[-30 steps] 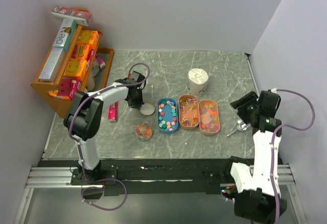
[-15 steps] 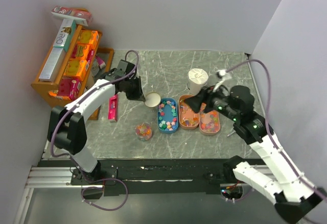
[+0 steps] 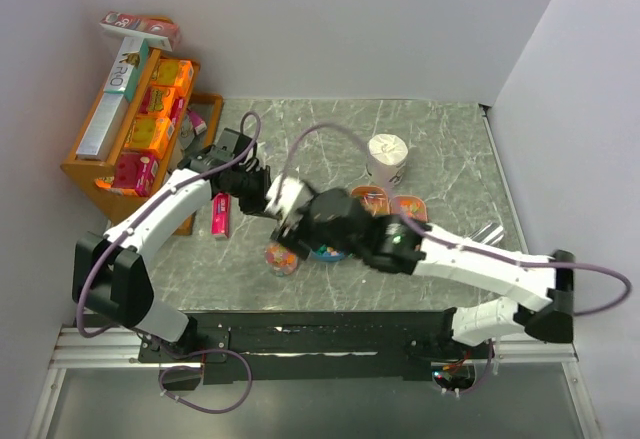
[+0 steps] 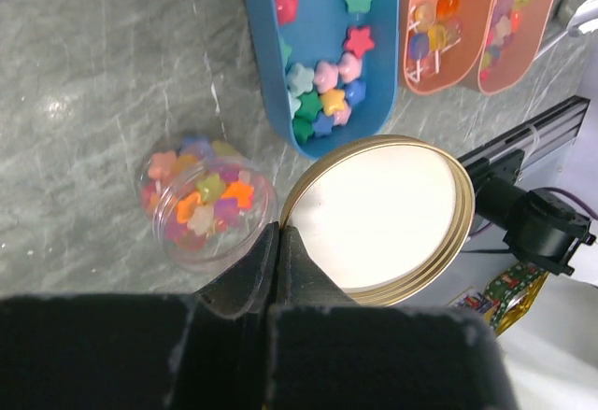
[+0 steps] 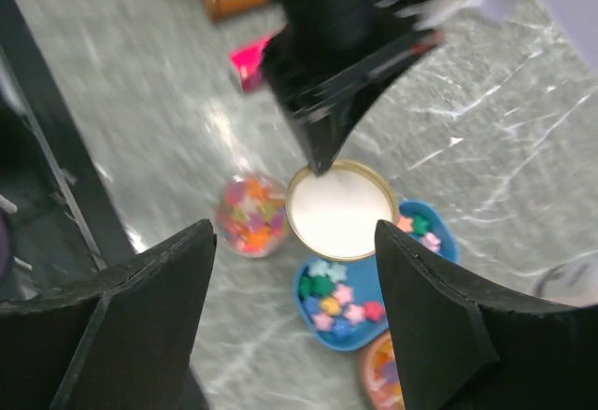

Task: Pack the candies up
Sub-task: Pick up the bottle lid at the center of the board.

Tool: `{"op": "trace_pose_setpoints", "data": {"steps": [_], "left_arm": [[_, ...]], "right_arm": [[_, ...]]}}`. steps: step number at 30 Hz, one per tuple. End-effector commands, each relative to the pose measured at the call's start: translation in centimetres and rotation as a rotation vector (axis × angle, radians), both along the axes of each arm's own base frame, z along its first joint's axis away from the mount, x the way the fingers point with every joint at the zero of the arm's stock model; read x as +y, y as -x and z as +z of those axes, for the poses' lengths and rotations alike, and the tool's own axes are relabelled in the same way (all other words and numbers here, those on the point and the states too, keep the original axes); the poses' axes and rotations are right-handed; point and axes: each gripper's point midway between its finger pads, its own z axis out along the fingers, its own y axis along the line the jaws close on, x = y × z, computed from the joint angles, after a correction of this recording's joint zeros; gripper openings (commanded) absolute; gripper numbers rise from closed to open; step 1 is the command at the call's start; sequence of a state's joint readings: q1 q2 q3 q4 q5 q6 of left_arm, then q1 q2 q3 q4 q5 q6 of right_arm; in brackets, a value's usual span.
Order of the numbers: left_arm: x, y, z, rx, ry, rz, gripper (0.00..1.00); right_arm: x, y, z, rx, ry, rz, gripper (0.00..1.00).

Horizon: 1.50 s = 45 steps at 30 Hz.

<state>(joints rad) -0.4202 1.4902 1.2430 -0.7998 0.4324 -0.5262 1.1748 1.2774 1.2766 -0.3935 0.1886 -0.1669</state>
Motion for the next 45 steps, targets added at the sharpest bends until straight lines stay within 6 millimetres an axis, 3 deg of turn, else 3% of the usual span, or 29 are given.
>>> {"op": "trace_pose_setpoints", "data": {"steps": [1,13,18,28,35,39,45], "left_arm": [[0.7,1.9,1.2,-0.006,-0.002,-0.025,0.01],[2.0,4.1,2.9,-0.051,-0.022,-0.079,0.01],[2.6,4.1,2.5,-0.059,-0.056,-0.065,0.01],[3.0,3.4,1.5,-0.056,-0.094,-0.031,0.01],[2.8,3.1,0.9,-0.044,-0.09,-0.033,0.01],[2.7,3.3,1.1,-0.043,-0.082,-0.037,0.01],[2.8,3.1,0.7,-0.039,-0.095,-0.027,0.01]], "right_arm": [[1.0,-0.6,-0.4,-0.236,0.19,0.0,0.74],[1.7,-1.5,-5.8,-0.373,0.42,-0.003,0.7],[2.8,-0.8,-5.9,-0.374,0.431,0.026,0.7],[2.8,0.9,-5.4,-0.346,0.388,0.054,0.7],[2.0,1.2,-7.9,-0.331,0.449,0.042,0.7],[1.9,1.1,-8.3,-0.331,0.453,0.029,0.7],[2.1,1.3,-7.0,-0.336,0.419,0.031,0.7]]}}
